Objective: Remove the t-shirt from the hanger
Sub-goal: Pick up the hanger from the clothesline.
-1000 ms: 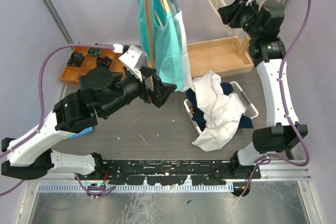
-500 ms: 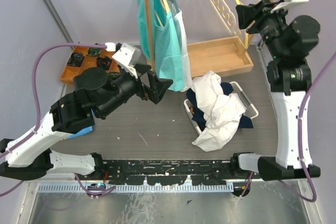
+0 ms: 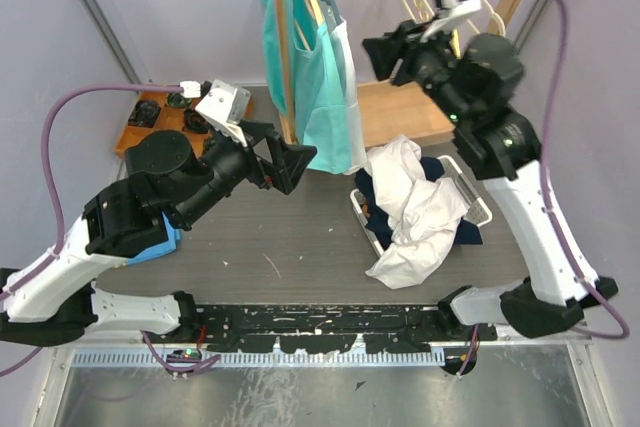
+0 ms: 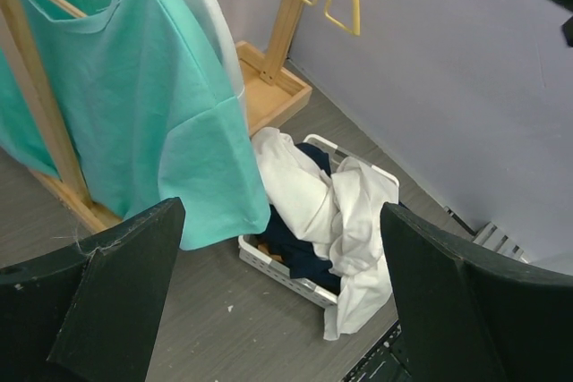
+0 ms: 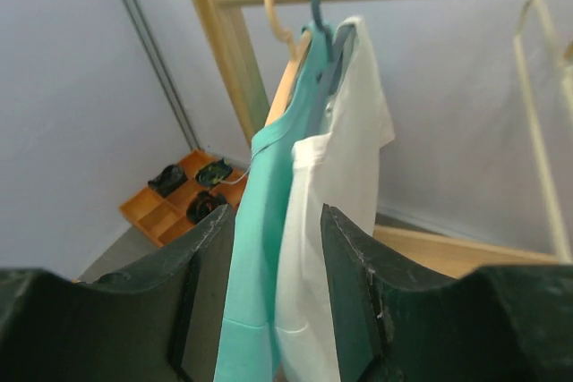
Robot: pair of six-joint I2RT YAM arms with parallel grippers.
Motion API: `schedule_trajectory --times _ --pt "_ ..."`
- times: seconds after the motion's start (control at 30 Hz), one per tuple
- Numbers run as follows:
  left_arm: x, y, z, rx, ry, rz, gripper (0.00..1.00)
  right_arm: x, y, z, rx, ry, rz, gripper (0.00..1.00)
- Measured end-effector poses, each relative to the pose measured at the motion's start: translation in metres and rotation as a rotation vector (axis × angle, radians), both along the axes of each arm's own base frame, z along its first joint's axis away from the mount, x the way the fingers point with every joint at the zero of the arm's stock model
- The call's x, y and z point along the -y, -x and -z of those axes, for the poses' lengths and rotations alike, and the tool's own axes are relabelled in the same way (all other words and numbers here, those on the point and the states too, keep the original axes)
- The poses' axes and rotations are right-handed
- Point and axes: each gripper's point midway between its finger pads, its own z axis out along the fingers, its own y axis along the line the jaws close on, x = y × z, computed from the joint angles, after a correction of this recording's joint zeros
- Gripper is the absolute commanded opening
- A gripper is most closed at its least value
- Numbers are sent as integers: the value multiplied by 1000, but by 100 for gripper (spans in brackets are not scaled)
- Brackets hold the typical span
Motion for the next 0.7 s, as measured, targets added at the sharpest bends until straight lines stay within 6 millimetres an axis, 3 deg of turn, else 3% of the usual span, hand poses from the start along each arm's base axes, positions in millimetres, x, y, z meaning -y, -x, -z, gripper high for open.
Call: schedule_trajectory --times 0.1,0.2,0.37,0.53,0.7 --pt "-2 -1 2 -11 -1 -12 98 -31 -15 27 -66 44 -10 50" --pt "-7 -2 6 -24 -8 -34 98 -49 -30 52 -122 78 23 50" --pt "-17 -3 5 -32 0 -65 98 -46 -45 68 -160 101 106 50" --pt "-33 0 -5 -30 45 -83 98 -41 -54 70 -164 105 159 50" --pt "-46 3 -10 -25 75 -96 98 -49 -65 76 -175 118 160 50"
